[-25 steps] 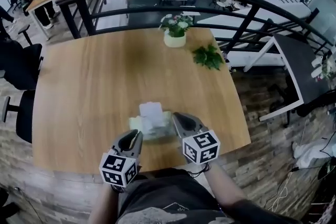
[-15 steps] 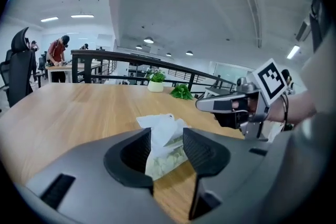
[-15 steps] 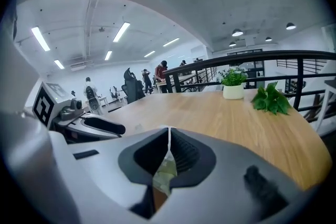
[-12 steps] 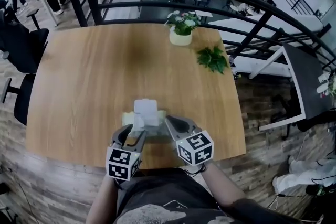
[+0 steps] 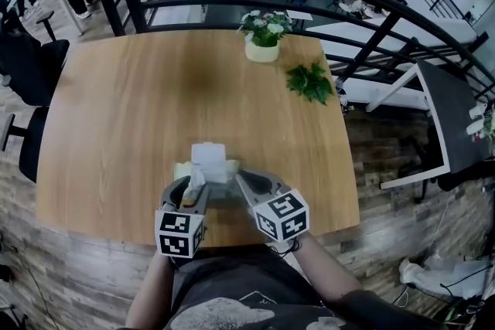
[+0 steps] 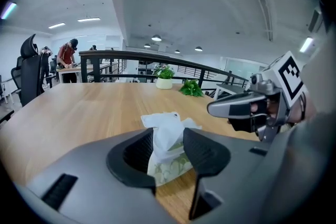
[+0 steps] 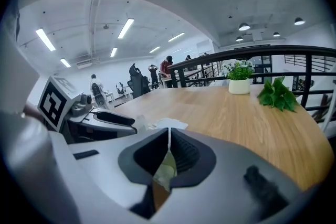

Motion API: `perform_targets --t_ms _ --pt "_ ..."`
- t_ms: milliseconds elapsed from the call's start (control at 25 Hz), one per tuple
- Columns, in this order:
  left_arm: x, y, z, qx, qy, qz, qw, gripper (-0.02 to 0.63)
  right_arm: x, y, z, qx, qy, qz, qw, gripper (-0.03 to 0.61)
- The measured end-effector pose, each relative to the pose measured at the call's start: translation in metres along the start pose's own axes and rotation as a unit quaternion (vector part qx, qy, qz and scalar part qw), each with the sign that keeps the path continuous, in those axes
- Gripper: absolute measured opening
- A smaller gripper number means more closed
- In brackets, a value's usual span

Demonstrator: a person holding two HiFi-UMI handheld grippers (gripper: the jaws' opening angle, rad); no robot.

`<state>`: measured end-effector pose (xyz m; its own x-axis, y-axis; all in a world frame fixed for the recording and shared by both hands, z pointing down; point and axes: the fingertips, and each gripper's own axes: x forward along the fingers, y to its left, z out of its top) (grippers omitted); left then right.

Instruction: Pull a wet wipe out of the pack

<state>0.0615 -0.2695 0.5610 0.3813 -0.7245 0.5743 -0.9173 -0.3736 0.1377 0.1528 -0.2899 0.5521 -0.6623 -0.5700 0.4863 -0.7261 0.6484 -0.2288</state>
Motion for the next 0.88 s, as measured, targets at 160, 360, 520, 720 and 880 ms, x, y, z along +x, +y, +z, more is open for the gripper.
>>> perform_targets --t_ms 160,360,520,720,880 --pt "0.001 0.001 0.001 -0.007 -0.001 -0.002 1.0 0.147 0.003 -0.001 -0.005 0.002 0.01 0.001 1.0 0.026" --pt "-0.001 0.007 0.001 -0.017 -0.001 0.02 0.9997 0.041 0.004 0.0 -0.005 0.001 0.011 0.018 1.0 0.026" --pt "-0.003 0.014 0.0 -0.03 0.0 0.024 0.9993 0.02 0.008 0.007 0.0 -0.007 0.008 0.043 0.999 0.028" --pt "-0.006 0.017 -0.002 -0.032 0.004 0.027 0.9991 0.017 0.019 0.018 -0.005 0.005 0.025 0.069 0.997 0.141" --pt "-0.006 0.02 -0.003 -0.035 0.008 0.027 0.999 0.017 0.03 0.023 -0.009 -0.009 0.042 0.076 0.996 0.164"
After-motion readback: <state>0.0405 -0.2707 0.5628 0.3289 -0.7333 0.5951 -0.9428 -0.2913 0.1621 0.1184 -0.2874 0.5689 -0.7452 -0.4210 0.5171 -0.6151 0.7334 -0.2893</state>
